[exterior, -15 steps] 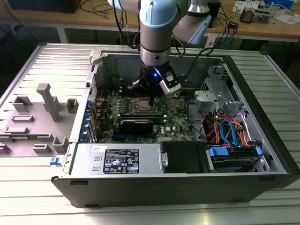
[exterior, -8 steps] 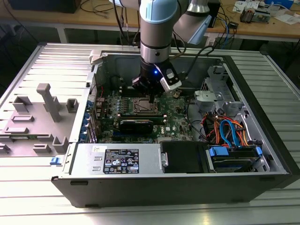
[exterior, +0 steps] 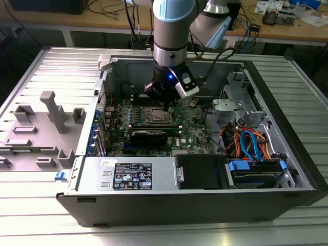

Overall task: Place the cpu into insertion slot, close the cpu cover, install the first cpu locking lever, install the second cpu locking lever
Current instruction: 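Install the second cpu locking lever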

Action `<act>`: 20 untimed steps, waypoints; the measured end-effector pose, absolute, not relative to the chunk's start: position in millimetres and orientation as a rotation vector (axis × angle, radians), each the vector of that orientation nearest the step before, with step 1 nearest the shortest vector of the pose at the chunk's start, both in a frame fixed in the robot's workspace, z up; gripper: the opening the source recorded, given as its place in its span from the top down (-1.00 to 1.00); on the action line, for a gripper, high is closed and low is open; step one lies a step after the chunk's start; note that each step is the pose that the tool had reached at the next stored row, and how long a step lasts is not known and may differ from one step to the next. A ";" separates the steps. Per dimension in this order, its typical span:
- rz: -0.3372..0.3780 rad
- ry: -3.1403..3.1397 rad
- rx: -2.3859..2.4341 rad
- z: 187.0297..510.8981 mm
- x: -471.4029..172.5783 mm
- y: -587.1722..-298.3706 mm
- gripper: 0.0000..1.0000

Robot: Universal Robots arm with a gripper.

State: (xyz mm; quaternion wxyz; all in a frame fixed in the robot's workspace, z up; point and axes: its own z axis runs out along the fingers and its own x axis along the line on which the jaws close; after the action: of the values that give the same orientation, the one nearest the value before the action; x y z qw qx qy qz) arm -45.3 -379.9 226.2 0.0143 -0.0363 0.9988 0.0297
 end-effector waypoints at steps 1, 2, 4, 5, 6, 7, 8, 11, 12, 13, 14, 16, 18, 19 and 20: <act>0.093 3.109 -0.113 226.1 -45.4 -381.2 0.79; 0.093 3.109 -0.113 226.1 -45.4 -384.1 0.79; 0.093 3.109 -0.113 226.1 -45.4 -386.0 0.79; 0.093 3.109 -0.113 226.1 -45.3 -387.2 0.79; 0.093 3.109 -0.113 226.1 -45.3 -388.0 0.79; 0.093 3.109 -0.113 226.2 -45.3 -388.6 0.79; 0.093 3.109 -0.113 226.1 -45.4 -389.2 0.79; 0.093 3.109 -0.113 226.1 -45.4 -389.4 0.79; 0.093 3.109 -0.113 226.2 -45.4 -389.5 0.79; 0.093 3.109 -0.113 226.2 -45.4 -389.5 0.79; 0.092 3.110 -0.113 227.0 -45.4 -389.6 0.79; 0.092 3.110 -0.113 227.9 -45.4 -389.5 0.79; 0.093 3.109 -0.113 229.8 -45.4 -389.5 0.79; 0.092 3.109 -0.113 231.0 -45.4 -389.5 0.79; 0.092 3.109 -0.113 231.7 -45.4 -389.5 0.79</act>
State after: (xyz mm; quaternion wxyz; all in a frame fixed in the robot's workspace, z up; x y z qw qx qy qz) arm -45.4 -389.5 231.7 0.0144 -0.0362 0.9988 0.0297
